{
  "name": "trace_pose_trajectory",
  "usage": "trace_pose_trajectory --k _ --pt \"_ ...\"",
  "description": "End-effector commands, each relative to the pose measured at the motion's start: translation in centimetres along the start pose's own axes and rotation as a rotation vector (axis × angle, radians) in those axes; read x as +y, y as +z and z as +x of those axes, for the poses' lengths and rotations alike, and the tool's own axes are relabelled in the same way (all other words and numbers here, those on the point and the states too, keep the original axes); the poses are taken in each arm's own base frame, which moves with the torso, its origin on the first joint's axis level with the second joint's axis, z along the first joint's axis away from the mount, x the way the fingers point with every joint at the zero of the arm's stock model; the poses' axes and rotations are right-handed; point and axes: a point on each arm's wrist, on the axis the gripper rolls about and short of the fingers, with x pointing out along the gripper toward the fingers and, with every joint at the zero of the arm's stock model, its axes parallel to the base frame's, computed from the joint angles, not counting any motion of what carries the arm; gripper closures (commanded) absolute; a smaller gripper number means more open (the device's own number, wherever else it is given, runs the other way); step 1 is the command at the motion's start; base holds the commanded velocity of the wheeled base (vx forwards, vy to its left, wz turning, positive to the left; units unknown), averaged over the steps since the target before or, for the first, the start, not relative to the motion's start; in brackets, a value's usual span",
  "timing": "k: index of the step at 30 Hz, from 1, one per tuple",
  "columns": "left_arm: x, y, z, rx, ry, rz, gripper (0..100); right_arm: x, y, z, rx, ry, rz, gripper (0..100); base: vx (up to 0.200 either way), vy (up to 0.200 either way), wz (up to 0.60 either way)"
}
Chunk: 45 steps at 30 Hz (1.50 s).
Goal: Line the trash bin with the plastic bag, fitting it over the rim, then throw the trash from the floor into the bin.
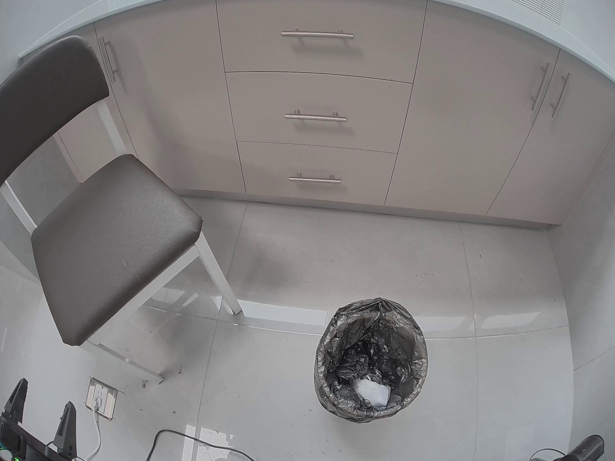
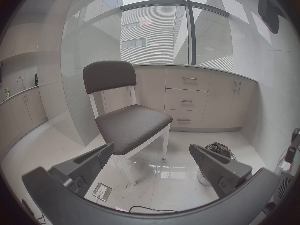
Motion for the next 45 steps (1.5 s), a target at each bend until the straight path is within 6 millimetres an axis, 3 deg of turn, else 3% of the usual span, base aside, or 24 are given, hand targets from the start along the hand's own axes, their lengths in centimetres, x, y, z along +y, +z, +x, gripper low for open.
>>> trace_pose_trajectory --k 1,2,4,5,6,7,8,9,10,11,13,20,45 --pt "0.0 -0.5 0.0 0.0 0.001 -0.001 0 1.8 -2.9 2.6 0.082 0.091 0.081 100 0.0 0.0 0.0" --pt "0.0 -0.5 0.0 0.0 0.001 -0.001 0 2.2 -3.5 5.9 0.101 0.088 0.174 100 0.0 0.0 0.0" --pt "0.0 -0.5 0.0 0.0 0.001 -0.001 0 2.7 -4.6 9.9 0.068 0.075 0.273 100 0.0 0.0 0.0" --pt "0.0 -0.5 0.0 0.0 0.001 -0.001 0 2.7 -4.8 10.2 0.067 0.073 0.279 100 0.0 0.0 0.0" --pt "0.0 -0.5 0.0 0.0 0.001 -0.001 0 3.2 -6.0 12.6 0.038 0.066 0.322 100 0.0 0.0 0.0" --pt "0.0 -0.5 0.0 0.0 0.001 -0.001 0 3.9 -8.1 15.4 0.001 0.059 0.349 100 0.0 0.0 0.0" --pt "0.0 -0.5 0.0 0.0 0.001 -0.001 0 4.2 -8.8 16.1 -0.008 0.056 0.349 100 0.0 0.0 0.0" --pt "0.0 -0.5 0.0 0.0 0.001 -0.001 0 5.2 -12.0 18.2 -0.028 0.04 0.344 100 0.0 0.0 0.0" --pt "0.0 -0.5 0.0 0.0 0.001 -0.001 0 5.5 -12.9 18.6 -0.026 0.039 0.342 100 0.0 0.0 0.0" --pt "0.0 -0.5 0.0 0.0 0.001 -0.001 0 6.3 -15.8 19.5 -0.012 0.04 0.317 100 0.0 0.0 0.0" --pt "0.0 -0.5 0.0 0.0 0.001 -0.001 0 7.1 -18.4 19.8 0.053 0.047 0.252 100 0.0 0.0 0.0" --pt "0.0 -0.5 0.0 0.0 0.001 -0.001 0 7.6 -20.5 19.4 0.277 0.052 0.278 100 0.0 0.0 0.0" --pt "0.0 -0.5 0.0 0.0 0.001 -0.001 0 7.8 -20.7 19.4 0.289 0.094 0.269 100 0.0 0.0 0.0"
